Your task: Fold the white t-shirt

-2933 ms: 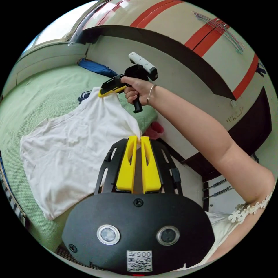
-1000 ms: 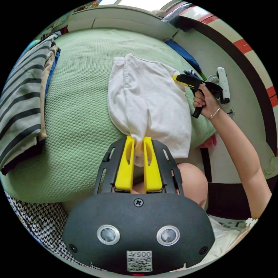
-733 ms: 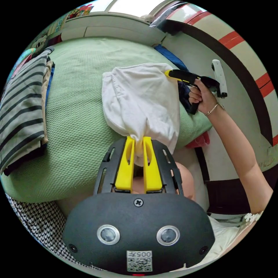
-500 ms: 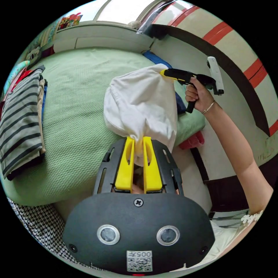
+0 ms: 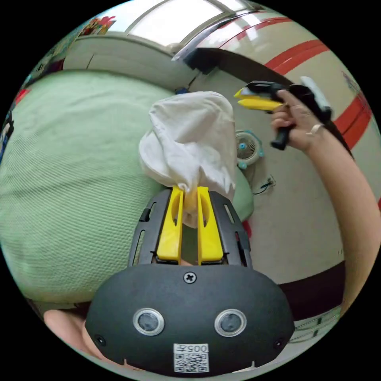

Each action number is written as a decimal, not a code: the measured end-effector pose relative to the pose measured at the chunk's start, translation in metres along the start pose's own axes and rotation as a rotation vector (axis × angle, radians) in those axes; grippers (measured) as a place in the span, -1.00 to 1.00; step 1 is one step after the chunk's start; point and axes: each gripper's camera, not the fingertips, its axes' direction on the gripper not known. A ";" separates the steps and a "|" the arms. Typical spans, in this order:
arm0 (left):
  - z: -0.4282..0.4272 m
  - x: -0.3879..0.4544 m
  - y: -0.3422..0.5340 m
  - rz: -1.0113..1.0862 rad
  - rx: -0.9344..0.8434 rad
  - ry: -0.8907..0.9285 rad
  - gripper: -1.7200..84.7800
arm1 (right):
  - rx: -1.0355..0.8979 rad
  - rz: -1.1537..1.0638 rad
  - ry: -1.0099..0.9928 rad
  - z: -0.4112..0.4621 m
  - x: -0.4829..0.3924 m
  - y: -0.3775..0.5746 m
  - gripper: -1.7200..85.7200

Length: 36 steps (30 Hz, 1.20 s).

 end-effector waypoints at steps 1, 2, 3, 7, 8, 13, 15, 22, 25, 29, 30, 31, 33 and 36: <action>0.010 -0.004 0.001 -0.027 -0.023 0.001 -0.81 | -0.010 0.021 -0.065 0.005 0.015 0.012 -0.80; 0.024 -0.011 0.004 -0.062 -0.044 0.013 -0.81 | -0.025 0.014 -0.087 0.009 0.021 0.019 -0.78; 0.027 -0.016 0.007 -0.060 -0.037 0.031 -0.81 | -0.077 -0.019 -0.097 0.019 0.032 0.036 -0.75; 0.023 -0.024 0.012 -0.013 -0.036 0.059 -0.81 | -0.271 -0.006 -0.060 0.063 0.094 0.120 -0.68; 0.023 -0.027 0.012 -0.016 -0.046 0.080 -0.81 | -0.287 0.016 -0.059 0.068 0.105 0.130 -0.68; 0.019 -0.024 0.016 0.017 -0.063 0.067 -0.81 | -0.382 0.221 -0.116 0.107 0.165 0.196 -0.72; 0.016 -0.023 0.019 0.001 -0.072 0.082 -0.81 | -0.346 0.197 -0.099 0.106 0.158 0.200 -0.78; -0.003 -0.011 0.034 0.015 -0.083 0.103 -0.81 | -0.379 -0.014 0.041 0.080 0.113 0.196 -0.98; -0.017 -0.006 0.052 0.048 -0.095 0.130 -0.83 | -0.313 0.044 0.035 0.054 0.126 0.197 -0.98; -0.049 -0.017 0.079 0.051 -0.102 0.110 -0.87 | -0.297 0.177 0.021 0.063 0.140 0.224 -0.93; -0.064 -0.023 0.086 0.064 -0.090 0.101 -0.88 | -0.317 0.236 0.035 0.070 0.142 0.237 -0.91; -0.073 -0.027 0.088 0.071 -0.081 0.090 -0.88 | -0.282 0.302 0.043 0.069 0.142 0.248 -0.89; -0.114 -0.041 0.098 0.091 -0.029 0.008 -0.92 | -0.163 0.350 0.021 0.053 0.131 0.262 -0.88; -0.171 -0.062 0.115 0.096 0.043 -0.105 -0.96 | -0.060 0.243 0.038 0.030 0.083 0.275 -0.89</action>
